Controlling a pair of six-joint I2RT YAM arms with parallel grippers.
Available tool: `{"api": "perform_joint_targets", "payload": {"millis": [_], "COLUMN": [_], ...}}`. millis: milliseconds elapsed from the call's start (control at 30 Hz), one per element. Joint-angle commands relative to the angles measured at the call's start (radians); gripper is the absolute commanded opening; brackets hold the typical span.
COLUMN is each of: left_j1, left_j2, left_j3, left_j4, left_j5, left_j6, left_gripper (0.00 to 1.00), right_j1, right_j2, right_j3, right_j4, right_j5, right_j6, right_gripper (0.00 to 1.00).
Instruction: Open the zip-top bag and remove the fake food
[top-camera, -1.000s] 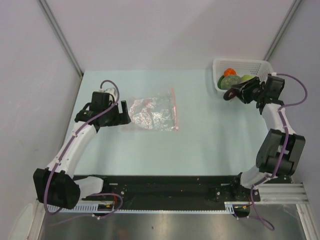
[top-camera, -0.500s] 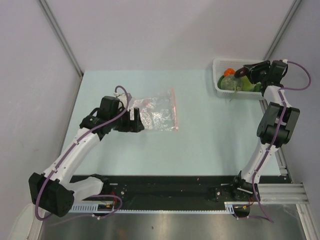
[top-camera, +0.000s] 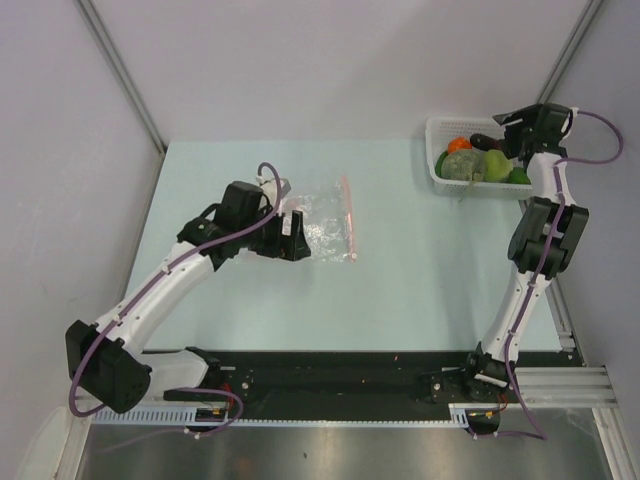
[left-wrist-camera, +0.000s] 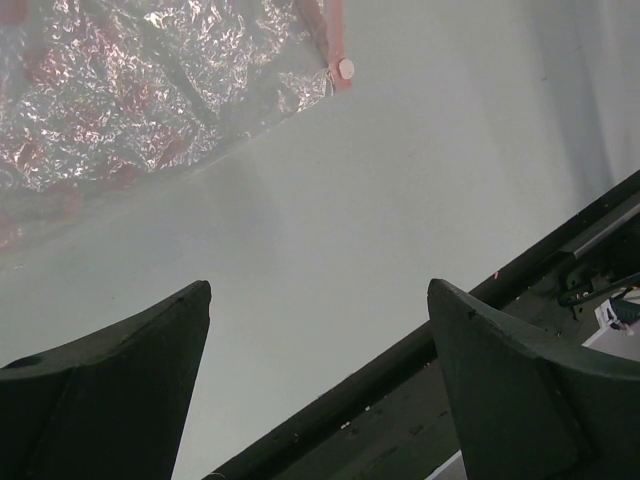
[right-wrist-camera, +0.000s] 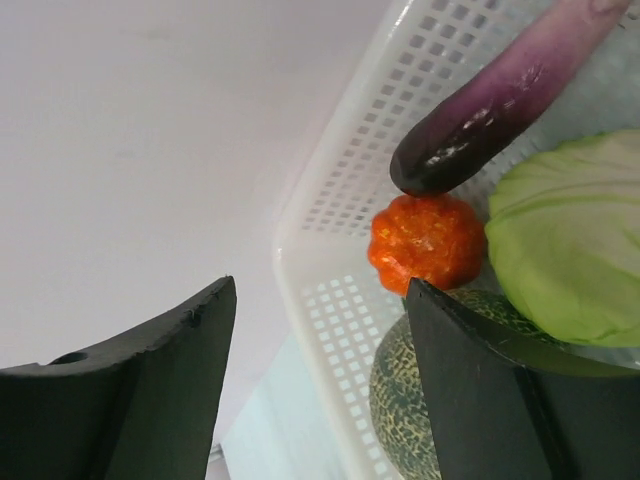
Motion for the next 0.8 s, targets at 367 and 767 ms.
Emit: {"api": "perform_joint_targets", "payload": {"millis": [367, 767], "left_j1": [-0.162, -0.288], "left_j2": [0.011, -0.186], "left_j3": [0.092, -0.146], "left_j4": [0.024, 0.352], "left_j5": [0.022, -0.024], "left_j6": [-0.036, -0.266], "left_gripper": [0.99, 0.99], "right_j1": [0.156, 0.601], "right_j2": [-0.325, -0.877], "right_j3": [-0.118, -0.683], "right_j4": [-0.339, -0.54], "right_j5": [0.053, 0.149], "right_j6": [-0.43, -0.48], "right_gripper": [0.75, 1.0]}}
